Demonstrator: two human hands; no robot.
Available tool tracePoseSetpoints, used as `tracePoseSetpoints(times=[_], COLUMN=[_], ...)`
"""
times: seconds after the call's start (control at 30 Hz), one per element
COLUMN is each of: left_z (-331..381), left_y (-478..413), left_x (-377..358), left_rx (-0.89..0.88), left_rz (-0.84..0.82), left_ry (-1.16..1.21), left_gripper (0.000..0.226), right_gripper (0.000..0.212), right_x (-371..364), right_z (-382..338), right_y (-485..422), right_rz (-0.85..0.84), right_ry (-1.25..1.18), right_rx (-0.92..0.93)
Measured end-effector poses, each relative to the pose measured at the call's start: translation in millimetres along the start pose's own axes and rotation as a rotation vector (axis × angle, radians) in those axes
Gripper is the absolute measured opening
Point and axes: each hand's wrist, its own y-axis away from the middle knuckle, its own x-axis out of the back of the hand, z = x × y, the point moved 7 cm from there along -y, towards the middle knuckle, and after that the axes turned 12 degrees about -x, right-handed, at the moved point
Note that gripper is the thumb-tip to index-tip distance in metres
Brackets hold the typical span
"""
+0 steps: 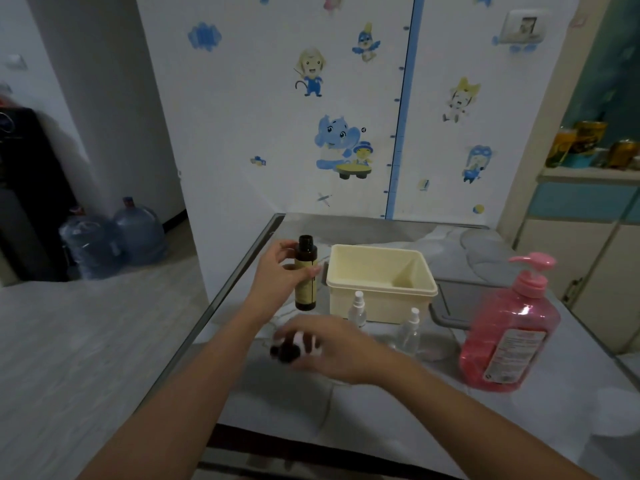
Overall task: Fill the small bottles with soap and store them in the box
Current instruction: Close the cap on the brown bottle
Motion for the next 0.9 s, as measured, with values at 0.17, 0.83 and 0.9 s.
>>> tracePoseSetpoints(times=[0.17,0.83,0.9], left_z=[-7.8,11.0,14.9], left_y=[7.9,20.8,20.2], left_x=[-10.6,-33.7,-34.4], left_rx=[0.001,-0.012,-0.03], left_rz=[-0.027,-0.064,-0.071], left_ry=[0.134,0.049,0.061], left_gripper=[0.038,0.047,0.046], right_gripper=[0.048,0.039,0.038], right_x=[106.1,181.2,171.7], right_z=[-2.8,5.1,9.8], right_y=[-0.9,-24.4,-27.1], right_rz=[0.429,0.678,0.624], right_ry=[-0.378,-0.422,-0.41], right_rx=[-0.03,-0.051,-0.088])
